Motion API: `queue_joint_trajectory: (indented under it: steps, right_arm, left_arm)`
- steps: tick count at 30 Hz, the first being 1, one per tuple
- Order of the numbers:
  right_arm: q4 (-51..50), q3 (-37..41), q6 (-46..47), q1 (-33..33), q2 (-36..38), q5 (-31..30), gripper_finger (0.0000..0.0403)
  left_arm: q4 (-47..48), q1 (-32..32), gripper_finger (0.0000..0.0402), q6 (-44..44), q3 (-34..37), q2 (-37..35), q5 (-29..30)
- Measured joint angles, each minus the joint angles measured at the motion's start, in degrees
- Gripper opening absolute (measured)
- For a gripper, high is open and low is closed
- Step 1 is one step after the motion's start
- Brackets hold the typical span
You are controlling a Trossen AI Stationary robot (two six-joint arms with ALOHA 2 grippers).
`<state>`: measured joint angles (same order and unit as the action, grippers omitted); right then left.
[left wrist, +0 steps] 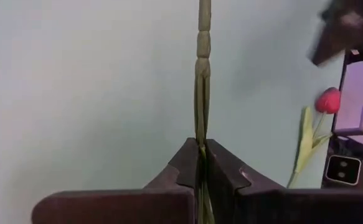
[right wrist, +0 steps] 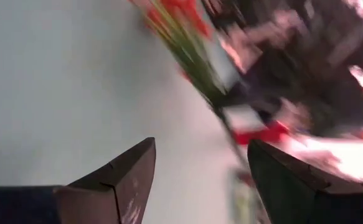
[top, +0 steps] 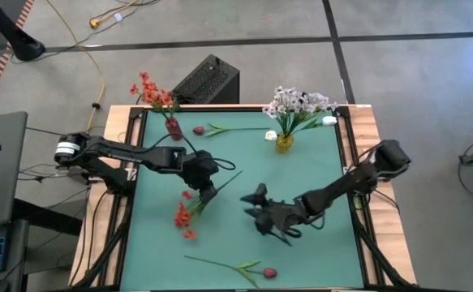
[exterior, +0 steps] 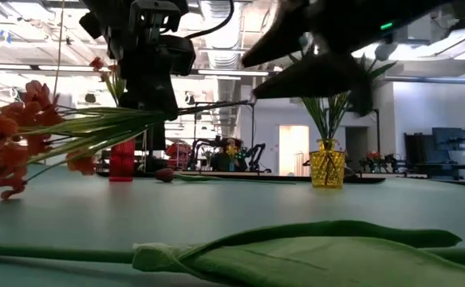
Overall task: Sort flowers into vase by color
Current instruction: Put the orange flowers into the red flower vase
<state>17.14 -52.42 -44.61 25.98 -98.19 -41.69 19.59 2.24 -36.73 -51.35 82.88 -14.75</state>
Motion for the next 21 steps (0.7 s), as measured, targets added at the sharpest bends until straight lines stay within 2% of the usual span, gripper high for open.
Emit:
queue_joint_trajectory:
  steps: [3,5,12,17,21]
  right_arm:
    - [-0.11,-4.34,-5.61,-0.13,-4.27,-8.03,0.0281]
    - [-0.04,-7.04,-9.23,-0.59,-6.55,-10.30,0.0281]
    - [-0.36,-12.52,-16.41,-3.81,-12.39,-11.76,0.0281]
    - [-0.85,-13.56,-17.38,-6.28,-13.64,-13.90,0.0280]
    - [-1.72,-13.56,-17.37,-7.09,-13.67,-13.97,0.0257]
  left_arm:
    - [0.35,-0.46,0.0001,-0.04,0.00,-0.01,0.07]
    - [0.28,-0.89,0.0001,-0.05,0.00,-0.01,0.39]
    - [0.25,-1.92,0.0000,0.08,-0.02,-0.01,0.33]
    - [0.24,-2.21,0.0000,0.39,-0.02,-0.01,-0.20]
    - [0.27,-2.21,0.0000,0.91,-0.02,-0.03,-0.49]
